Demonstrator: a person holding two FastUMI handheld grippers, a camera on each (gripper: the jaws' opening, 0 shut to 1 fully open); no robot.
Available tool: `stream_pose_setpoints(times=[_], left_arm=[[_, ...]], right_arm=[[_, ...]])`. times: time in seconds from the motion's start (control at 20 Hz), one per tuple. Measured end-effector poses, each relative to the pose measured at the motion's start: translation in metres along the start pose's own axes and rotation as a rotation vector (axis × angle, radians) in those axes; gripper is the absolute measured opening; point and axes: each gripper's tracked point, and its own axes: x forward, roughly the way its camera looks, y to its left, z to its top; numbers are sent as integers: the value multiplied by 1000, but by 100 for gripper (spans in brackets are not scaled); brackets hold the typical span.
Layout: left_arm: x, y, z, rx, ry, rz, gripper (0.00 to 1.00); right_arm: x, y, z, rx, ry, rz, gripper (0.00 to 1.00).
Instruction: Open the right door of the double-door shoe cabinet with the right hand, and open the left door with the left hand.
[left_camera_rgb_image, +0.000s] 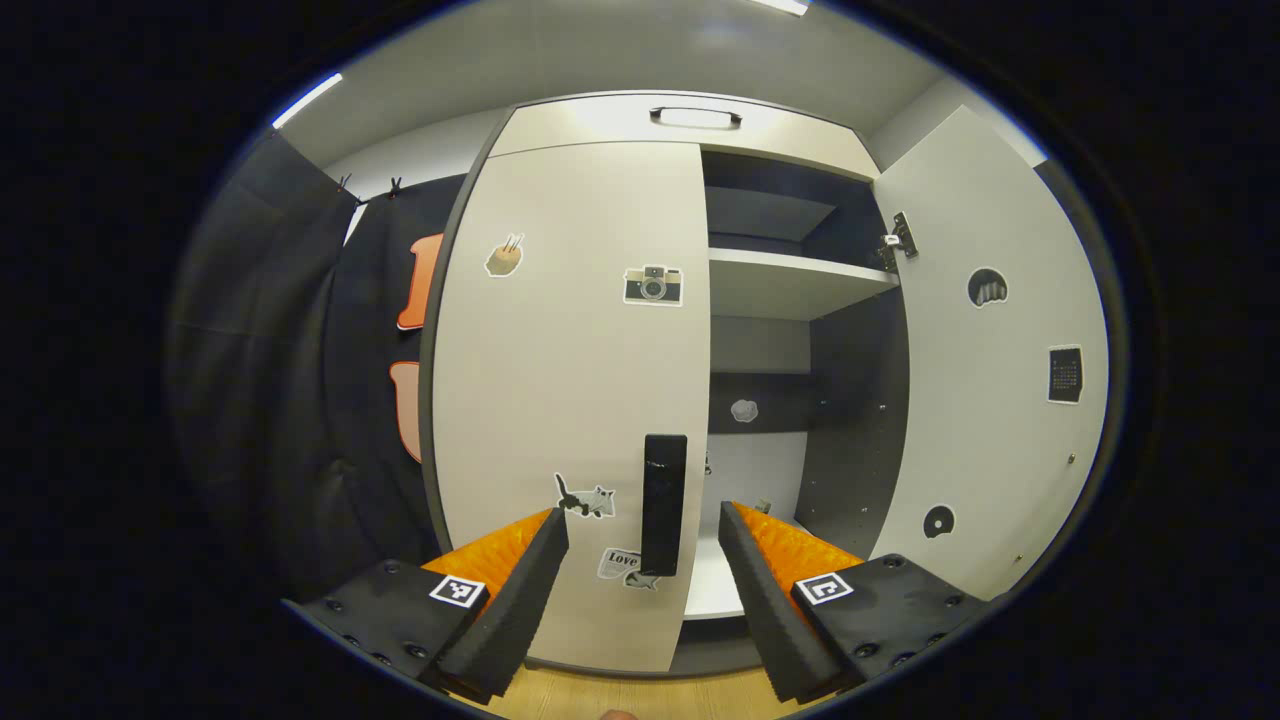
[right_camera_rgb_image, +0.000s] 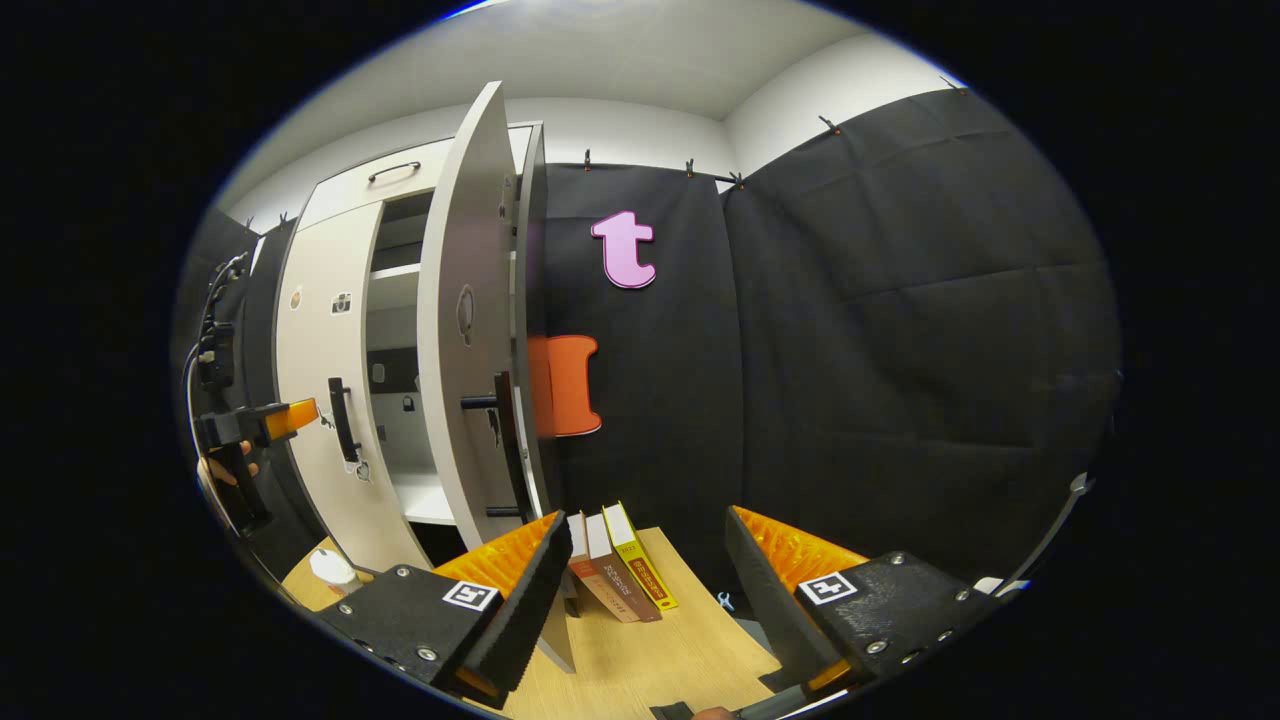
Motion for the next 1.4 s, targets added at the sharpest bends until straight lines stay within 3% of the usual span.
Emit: stream_pose_setpoints(times=[0.35, 0.6, 0.7, 0.75, 0.8, 0.85, 0.9, 1.0, 1.25, 1.4], left_arm=[[62, 1, -29, 13, 47, 13, 97], [78, 7, -51, -2, 87, 33, 96], [80, 6, -55, -11, 97, 27, 86], [80, 2, -58, -16, 105, 2, 86], [82, -7, -58, -25, 103, -35, 80], [83, -11, -58, -22, 97, -50, 68], [83, -10, -57, 0, 88, -46, 46], [84, -13, -59, 38, 95, -46, 46], [77, -10, -58, -13, 96, -76, 25], [76, -7, -59, 16, 72, -101, 12]], right_arm=[[0, -11, -3, -13, 20, -41, 94], [-1, -15, -7, -19, 35, -55, 94], [0, -15, -7, -18, 35, -55, 94], [-1, -15, -7, -18, 35, -54, 94], [-1, -14, -7, -18, 35, -53, 94], [-1, -14, -7, -19, 35, -50, 94], [-1, -14, -7, -21, 36, -51, 94], [-2, -16, -6, -22, 33, -57, 94], [-2, -13, -4, 1, 25, -65, 94], [-3, -7, -3, 11, 19, -45, 94]])
